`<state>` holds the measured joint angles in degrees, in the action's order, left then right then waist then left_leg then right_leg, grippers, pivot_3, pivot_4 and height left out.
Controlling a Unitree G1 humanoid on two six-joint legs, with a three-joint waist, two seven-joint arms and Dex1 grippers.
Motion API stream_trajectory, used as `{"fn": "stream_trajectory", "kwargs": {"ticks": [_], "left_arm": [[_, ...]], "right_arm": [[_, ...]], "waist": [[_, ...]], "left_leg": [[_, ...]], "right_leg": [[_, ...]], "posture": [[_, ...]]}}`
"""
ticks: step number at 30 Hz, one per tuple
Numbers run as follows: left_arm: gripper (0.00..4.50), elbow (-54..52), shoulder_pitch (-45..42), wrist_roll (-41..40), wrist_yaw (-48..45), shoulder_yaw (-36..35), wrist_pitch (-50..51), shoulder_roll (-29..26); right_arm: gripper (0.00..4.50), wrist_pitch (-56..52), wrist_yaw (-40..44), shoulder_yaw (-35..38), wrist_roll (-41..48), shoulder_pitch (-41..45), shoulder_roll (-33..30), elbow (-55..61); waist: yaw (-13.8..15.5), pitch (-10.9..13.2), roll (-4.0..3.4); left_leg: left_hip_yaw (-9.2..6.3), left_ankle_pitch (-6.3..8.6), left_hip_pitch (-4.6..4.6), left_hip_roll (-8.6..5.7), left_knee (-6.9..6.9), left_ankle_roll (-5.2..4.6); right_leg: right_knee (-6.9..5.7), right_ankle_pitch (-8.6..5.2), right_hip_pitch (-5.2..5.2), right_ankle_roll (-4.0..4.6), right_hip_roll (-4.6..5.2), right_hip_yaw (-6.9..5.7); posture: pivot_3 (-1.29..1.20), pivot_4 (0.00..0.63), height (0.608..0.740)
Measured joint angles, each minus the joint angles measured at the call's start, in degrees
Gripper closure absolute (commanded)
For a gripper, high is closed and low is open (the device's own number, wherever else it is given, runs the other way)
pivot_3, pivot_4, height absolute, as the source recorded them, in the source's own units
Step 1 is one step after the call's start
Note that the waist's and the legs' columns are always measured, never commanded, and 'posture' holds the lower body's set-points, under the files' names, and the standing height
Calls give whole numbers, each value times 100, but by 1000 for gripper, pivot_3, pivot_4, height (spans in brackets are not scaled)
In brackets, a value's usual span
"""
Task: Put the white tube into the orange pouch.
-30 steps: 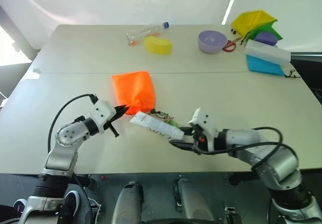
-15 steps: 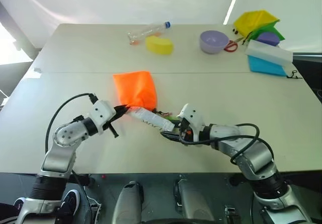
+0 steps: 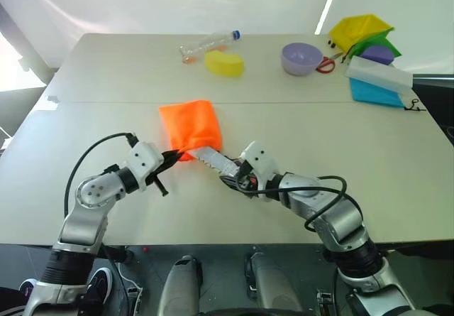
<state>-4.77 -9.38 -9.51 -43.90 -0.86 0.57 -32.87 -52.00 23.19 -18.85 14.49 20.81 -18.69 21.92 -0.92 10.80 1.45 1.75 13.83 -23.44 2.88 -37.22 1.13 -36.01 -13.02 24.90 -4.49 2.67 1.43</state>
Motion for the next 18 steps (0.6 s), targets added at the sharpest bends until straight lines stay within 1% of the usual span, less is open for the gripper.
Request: {"fn": "stream_trajectory", "kwargs": {"ticks": [4, 8, 12, 15, 18], "left_arm": [[4500, -93, 85, -18, 0, 5, 17, 41], [4500, -117, 121, -37, 2, 18, 9, 98], [4500, -80, 132, -36, -3, 22, -5, 129], [4500, 21, 125, -36, -40, 31, -96, 164], [4500, 112, 121, -37, -93, 32, -179, 165]], "right_arm": [[2686, 14, -121, -138, -236, 207, 145, -143], [2686, 30, -414, -247, -476, 438, 596, -502], [2686, 33, -515, -464, -666, 690, 881, -915], [2686, 29, -726, -307, -690, 799, 1312, -1332], [2686, 62, -820, -228, -721, 958, 1488, -1600]], "waist": [[-14, 0, 0], [-20, 0, 0], [-17, 0, 0], [-16, 0, 0], [-20, 0, 0]], "left_leg": [[0, 0, 0, 0, 0, 0], [-1, 0, 0, 1, 1, 0], [1, 0, 0, 1, 1, 0], [0, 0, 0, 1, 1, 0], [1, 0, -1, 1, 1, 0]], "right_leg": [[-2, 0, 1, 0, 0, 0], [-4, 0, 4, 0, -3, 0], [-3, 0, 3, 0, -1, 0], [-4, 1, 3, 0, -2, 0], [-3, 1, 3, 0, -1, 0]], "posture": [[0, 150, 740], [0, 150, 740], [0, 150, 740], [0, 150, 740], [0, 150, 740]]}}
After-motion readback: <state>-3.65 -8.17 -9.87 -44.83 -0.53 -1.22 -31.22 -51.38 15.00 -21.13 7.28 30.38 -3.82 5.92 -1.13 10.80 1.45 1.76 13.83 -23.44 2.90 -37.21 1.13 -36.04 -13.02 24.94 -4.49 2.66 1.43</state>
